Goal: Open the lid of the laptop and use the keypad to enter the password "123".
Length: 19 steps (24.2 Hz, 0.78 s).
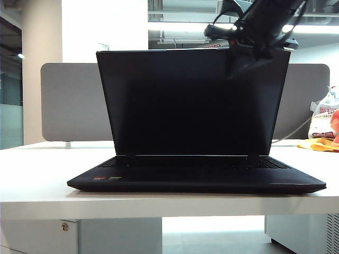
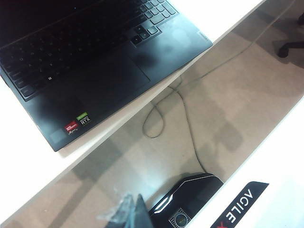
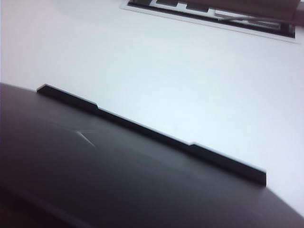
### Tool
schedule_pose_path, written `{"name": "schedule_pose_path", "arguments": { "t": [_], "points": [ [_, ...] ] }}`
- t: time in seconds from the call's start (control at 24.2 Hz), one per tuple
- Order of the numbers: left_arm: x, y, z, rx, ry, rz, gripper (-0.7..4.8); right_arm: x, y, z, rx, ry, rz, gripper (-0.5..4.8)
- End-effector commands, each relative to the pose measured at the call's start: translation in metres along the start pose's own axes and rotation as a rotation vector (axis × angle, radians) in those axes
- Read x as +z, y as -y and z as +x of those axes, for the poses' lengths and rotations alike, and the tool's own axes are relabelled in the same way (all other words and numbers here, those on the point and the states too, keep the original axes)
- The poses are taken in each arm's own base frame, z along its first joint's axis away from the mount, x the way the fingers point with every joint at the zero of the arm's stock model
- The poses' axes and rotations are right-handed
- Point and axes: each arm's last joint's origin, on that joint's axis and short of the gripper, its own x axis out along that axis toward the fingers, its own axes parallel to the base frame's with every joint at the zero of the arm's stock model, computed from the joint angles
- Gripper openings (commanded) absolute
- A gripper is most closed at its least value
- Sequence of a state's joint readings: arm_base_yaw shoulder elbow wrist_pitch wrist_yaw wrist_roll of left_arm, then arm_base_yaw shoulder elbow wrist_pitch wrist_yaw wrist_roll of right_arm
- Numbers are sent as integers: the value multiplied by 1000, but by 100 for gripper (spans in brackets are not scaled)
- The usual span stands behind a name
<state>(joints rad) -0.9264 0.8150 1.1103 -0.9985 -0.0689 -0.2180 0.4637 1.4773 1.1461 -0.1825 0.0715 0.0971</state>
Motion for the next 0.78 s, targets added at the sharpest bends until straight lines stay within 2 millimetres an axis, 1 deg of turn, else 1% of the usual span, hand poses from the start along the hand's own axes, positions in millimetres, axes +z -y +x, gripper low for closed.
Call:
{"name": "schedule_pose_path", "arguments": {
  "t": [0.04,0.17,0.25,0.33,0.37,0.5,0.66,0.78],
  "points": [
    [2,0,-1,3,19,-5,-2,23,0,-2,-8,76,-15,-5],
    [2,0,-1,3,19,-5,-2,42,4,3,-34,96,-28,-5],
    [1,0,-1,4,17,-4,-2,50,5,10,-40,95,-30,-5],
    [1,0,-1,6,16,-5,-2,56,10,16,-51,99,-22,-5],
    [1,0,-1,11,16,-4,-2,58,10,20,-52,97,-22,-5],
    [1,-1,-1,22,16,-5,-2,63,21,29,-74,96,-8,-5],
    [1,-1,-1,25,17,-5,-2,68,38,39,-96,102,12,-5],
    [1,-1,-1,49,21,-5,-2,71,45,44,-95,108,20,-5]
  ]
}}
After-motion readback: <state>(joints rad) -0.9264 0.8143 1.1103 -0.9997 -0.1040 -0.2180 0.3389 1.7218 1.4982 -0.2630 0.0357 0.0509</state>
